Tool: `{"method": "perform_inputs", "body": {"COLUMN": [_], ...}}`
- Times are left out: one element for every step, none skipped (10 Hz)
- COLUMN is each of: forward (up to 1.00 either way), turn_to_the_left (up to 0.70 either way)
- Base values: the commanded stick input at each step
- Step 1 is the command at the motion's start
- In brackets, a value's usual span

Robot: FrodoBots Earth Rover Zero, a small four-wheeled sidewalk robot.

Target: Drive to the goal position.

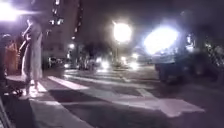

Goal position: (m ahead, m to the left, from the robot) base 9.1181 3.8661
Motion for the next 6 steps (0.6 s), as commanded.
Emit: {"method": "perform_inputs", "body": {"forward": [0.45,0.45,0.45,0.45,0.45,0.45], "turn_to_the_left": [0.00,0.00,0.06,0.26,0.27,0.04]}}
